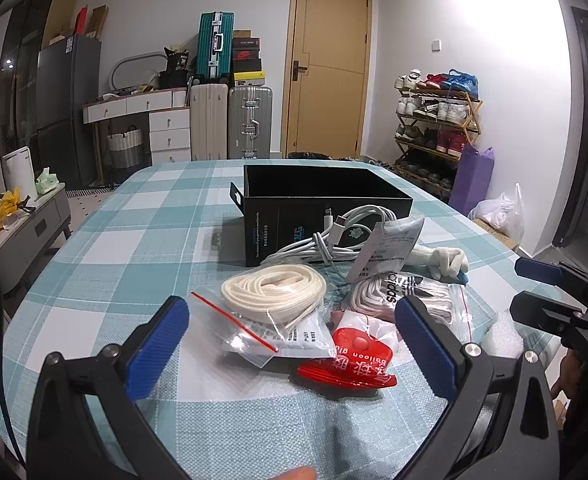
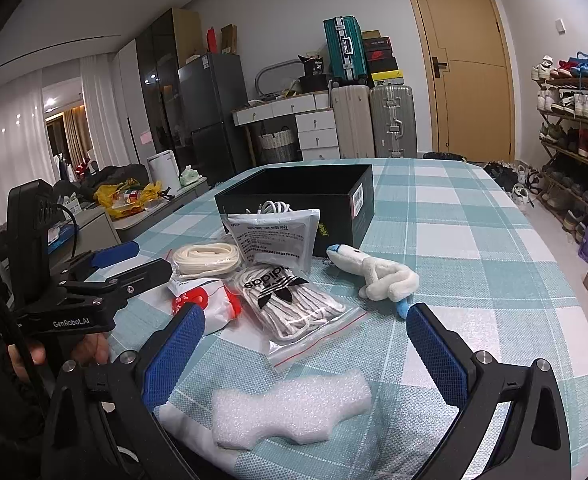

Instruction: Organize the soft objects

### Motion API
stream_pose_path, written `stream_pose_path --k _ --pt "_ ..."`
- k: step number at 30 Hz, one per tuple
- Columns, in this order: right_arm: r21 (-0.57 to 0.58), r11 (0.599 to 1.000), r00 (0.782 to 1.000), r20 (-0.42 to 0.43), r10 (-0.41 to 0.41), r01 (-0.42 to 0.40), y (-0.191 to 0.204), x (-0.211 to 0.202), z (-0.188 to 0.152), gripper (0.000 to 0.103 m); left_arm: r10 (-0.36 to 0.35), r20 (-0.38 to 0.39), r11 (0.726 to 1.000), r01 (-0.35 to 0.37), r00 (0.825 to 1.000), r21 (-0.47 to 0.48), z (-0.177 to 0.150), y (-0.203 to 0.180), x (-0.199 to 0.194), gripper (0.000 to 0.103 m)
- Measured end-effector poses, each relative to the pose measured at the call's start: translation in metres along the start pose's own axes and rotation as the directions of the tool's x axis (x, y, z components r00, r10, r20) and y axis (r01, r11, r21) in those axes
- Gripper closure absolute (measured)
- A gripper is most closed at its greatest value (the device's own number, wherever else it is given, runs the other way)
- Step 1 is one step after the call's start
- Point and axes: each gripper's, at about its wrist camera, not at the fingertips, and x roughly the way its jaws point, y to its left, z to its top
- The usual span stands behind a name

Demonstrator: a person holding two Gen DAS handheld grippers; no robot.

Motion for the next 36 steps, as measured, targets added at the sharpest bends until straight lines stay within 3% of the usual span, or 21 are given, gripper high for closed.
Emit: stream_pose_path --k 36 --pt "-0.010 1.000 1.000 0.001 0.002 -0.002 0.0001 -0.0024 -0.0011 0.001 0.006 0.006 1.000 -0.006 1.000 0.006 -0.0002 0.0015 0.0009 0.000"
